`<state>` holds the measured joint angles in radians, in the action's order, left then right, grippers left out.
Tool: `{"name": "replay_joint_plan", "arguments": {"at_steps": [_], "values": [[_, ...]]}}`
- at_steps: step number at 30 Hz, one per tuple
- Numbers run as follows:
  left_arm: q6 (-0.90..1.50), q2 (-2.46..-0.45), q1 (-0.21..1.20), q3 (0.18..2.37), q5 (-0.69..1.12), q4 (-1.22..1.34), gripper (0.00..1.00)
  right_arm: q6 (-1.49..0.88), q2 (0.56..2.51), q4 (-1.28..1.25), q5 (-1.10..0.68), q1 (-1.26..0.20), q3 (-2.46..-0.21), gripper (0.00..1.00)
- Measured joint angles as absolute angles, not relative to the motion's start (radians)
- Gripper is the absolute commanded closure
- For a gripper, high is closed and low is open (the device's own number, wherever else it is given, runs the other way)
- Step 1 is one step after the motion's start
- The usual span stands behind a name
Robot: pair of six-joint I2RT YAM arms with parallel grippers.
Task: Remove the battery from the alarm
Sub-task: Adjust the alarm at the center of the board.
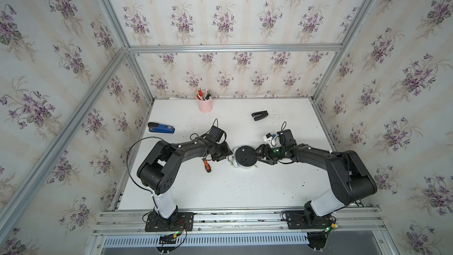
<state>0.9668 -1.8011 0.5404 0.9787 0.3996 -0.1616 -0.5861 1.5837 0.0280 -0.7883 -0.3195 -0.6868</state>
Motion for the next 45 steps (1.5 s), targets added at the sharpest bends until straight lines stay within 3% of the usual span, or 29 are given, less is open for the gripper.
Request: {"name": "replay_joint_plan", "arguments": {"at_steps": [8, 20, 36, 45], "values": [[0.912, -1.870, 0.555, 1.088, 0.385, -0.273, 0.69, -0.577, 1.573, 0.043, -0.777, -0.319, -0.686, 0.30], [0.825, -1.909, 0.568, 1.186, 0.324, -0.442, 0.95, -0.574, 1.567, 0.047, -0.776, -0.319, -0.686, 0.31], [0.500, -1.750, 0.575, 1.647, 0.097, -1.049, 0.98, -0.537, 1.447, 0.156, -0.767, -0.304, -0.762, 0.31], [0.362, -1.911, 0.732, 1.896, -0.184, -1.338, 1.00, -0.502, 1.394, 0.226, -0.770, -0.274, -0.736, 0.31]]}}
